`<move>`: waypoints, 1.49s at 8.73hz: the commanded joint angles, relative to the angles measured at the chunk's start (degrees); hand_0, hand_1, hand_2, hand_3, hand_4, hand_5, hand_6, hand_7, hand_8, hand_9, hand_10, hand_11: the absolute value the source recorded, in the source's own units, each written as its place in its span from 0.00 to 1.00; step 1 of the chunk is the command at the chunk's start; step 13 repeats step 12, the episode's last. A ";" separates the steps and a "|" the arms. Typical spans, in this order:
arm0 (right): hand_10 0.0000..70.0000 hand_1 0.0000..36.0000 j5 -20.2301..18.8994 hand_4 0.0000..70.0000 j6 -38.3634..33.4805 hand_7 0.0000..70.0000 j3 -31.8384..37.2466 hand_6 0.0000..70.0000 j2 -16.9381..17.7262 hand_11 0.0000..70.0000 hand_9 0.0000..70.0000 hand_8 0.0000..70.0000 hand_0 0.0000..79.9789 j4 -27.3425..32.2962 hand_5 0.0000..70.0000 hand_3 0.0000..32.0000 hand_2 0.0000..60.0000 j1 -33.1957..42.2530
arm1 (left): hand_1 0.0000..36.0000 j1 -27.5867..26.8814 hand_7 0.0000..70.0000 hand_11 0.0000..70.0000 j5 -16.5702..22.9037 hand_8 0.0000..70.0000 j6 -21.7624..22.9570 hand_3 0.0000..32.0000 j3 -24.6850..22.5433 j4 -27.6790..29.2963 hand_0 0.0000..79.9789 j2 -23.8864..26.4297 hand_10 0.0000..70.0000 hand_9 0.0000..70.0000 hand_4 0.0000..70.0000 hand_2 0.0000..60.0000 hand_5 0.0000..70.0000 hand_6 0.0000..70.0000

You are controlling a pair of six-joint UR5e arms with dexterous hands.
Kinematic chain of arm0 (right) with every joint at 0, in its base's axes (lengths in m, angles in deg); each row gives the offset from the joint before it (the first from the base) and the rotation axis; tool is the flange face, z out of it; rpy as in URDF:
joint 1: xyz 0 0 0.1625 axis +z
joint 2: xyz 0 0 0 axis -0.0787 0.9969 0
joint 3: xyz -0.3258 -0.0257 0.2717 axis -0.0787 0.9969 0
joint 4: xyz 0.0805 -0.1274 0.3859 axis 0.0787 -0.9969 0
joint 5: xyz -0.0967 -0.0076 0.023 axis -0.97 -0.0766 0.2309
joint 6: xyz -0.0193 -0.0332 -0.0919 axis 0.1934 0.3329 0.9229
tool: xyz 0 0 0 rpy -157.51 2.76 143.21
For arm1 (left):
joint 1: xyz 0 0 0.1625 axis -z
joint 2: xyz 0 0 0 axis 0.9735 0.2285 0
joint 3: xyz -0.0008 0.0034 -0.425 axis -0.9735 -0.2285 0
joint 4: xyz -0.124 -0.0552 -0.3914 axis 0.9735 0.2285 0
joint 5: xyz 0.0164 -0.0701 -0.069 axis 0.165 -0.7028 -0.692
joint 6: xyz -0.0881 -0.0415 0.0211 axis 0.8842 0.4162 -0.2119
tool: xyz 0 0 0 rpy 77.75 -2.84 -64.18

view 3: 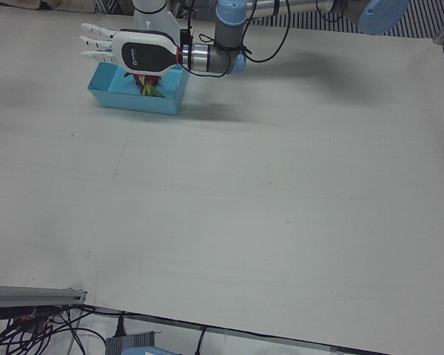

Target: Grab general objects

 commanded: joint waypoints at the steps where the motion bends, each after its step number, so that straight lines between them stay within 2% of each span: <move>1: 0.00 0.00 -0.01 0.00 0.00 0.00 0.00 0.00 -0.04 0.00 0.00 0.00 0.00 0.00 0.00 0.00 0.00 0.00 | 1.00 6.12 0.66 0.00 0.09 0.00 0.38 0.00 0.53 -0.93 1.00 -0.28 0.00 0.11 0.00 1.00 1.00 0.01; 2: 0.00 0.00 0.08 0.00 0.00 0.00 0.00 0.00 -0.04 0.00 0.00 0.00 0.00 0.00 0.00 0.00 0.00 0.00 | 1.00 9.72 0.74 0.00 0.09 0.00 0.47 0.00 0.62 -1.37 1.00 -2.11 0.00 0.13 0.01 1.00 1.00 0.07; 3: 0.00 0.00 -0.01 0.00 0.00 0.00 0.00 0.00 -0.04 0.00 0.00 0.00 0.00 0.00 0.00 0.00 0.00 0.00 | 1.00 13.84 0.94 0.01 0.09 0.03 0.56 0.00 0.97 -2.59 1.00 -2.91 0.00 0.17 0.13 1.00 1.00 0.21; 4: 0.00 0.00 -0.01 0.00 0.00 0.00 0.00 0.00 -0.04 0.00 0.00 0.00 0.00 0.00 0.00 0.00 0.00 0.00 | 1.00 17.54 1.00 0.01 0.09 0.04 0.64 0.00 1.67 -3.21 1.00 -2.92 0.00 0.19 0.19 1.00 1.00 0.27; 6: 0.00 0.00 -0.01 0.00 0.00 0.00 0.00 0.00 -0.04 0.00 0.00 0.00 0.00 0.00 0.00 0.00 0.00 0.00 | 1.00 23.70 1.00 0.00 0.09 0.05 0.73 0.00 4.30 -3.66 1.00 -3.09 0.00 0.21 0.30 1.00 1.00 0.33; 8: 0.00 0.00 -0.01 0.00 0.00 0.00 0.00 0.00 -0.04 0.00 0.00 0.00 0.00 0.00 0.00 0.00 0.00 0.00 | 1.00 32.04 1.00 0.00 0.27 0.06 0.91 0.00 7.20 -4.01 1.00 -3.27 0.00 0.23 0.40 1.00 1.00 0.39; 12: 0.00 0.00 -0.01 0.00 0.00 0.00 0.00 0.00 -0.04 0.00 0.00 0.00 0.00 0.00 0.00 0.00 0.00 0.00 | 1.00 45.32 1.00 0.00 0.53 0.10 0.73 0.00 22.04 0.11 1.00 -2.83 0.00 0.27 0.60 1.00 1.00 0.55; 13: 0.00 0.00 -0.01 0.00 0.00 0.00 0.00 0.00 -0.04 0.00 0.00 0.00 0.00 0.00 0.00 0.00 0.00 0.00 | 1.00 45.32 1.00 0.00 0.53 0.10 0.73 0.00 22.04 0.11 1.00 -2.83 0.00 0.27 0.60 1.00 1.00 0.55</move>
